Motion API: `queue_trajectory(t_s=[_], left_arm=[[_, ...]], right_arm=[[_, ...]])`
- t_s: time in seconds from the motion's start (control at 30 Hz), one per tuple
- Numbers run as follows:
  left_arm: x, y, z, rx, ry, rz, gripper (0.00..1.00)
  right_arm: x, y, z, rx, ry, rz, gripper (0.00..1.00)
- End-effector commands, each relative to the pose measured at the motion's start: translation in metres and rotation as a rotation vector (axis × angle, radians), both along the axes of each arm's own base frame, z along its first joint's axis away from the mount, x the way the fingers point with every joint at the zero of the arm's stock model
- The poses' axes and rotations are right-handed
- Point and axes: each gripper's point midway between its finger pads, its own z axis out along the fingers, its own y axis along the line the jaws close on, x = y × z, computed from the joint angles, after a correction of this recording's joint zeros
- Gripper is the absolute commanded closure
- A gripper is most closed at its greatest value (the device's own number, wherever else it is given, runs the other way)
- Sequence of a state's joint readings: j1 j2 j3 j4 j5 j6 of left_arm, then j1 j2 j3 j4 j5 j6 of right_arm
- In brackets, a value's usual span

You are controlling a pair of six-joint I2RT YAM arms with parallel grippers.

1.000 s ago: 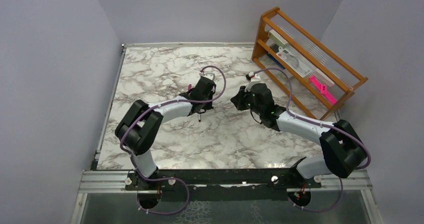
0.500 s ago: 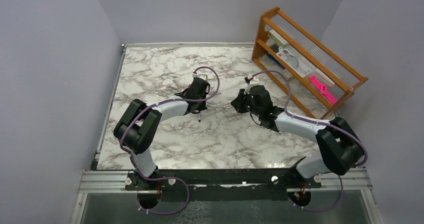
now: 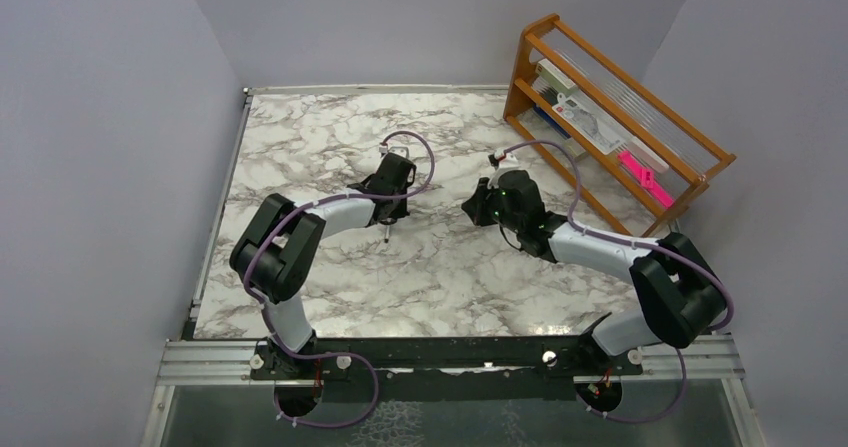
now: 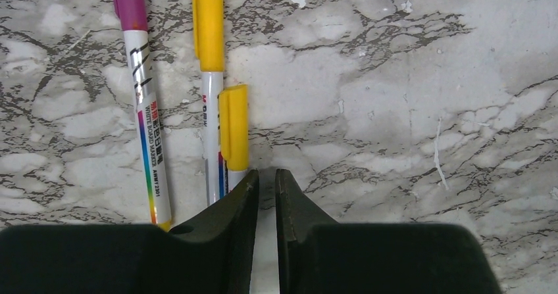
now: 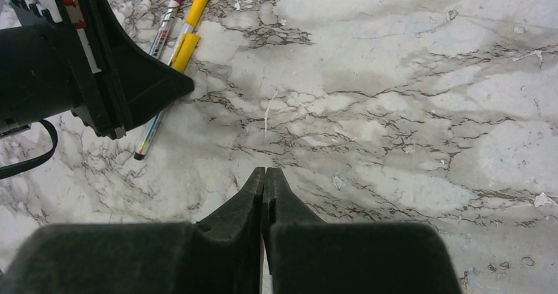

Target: Insert the pens into the pen caps

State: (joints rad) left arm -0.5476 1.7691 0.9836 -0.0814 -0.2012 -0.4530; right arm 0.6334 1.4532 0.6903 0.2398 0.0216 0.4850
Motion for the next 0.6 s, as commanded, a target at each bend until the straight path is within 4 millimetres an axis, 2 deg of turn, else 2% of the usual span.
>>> queue_trajectory(t_s=[0.0,0.57], left_arm=[[0.006,0.014,0.003,0.040,-0.013,0.037,0.81],[0.017,0.024,0.008,0.012,-0.029,0.100,0.79]], right_arm=[[0.000,0.001,-0.008,-0.004,0.008,0.005,0.99],[-0.005,0.002,-0.019,-0.005,0.035,0.015,0.99]])
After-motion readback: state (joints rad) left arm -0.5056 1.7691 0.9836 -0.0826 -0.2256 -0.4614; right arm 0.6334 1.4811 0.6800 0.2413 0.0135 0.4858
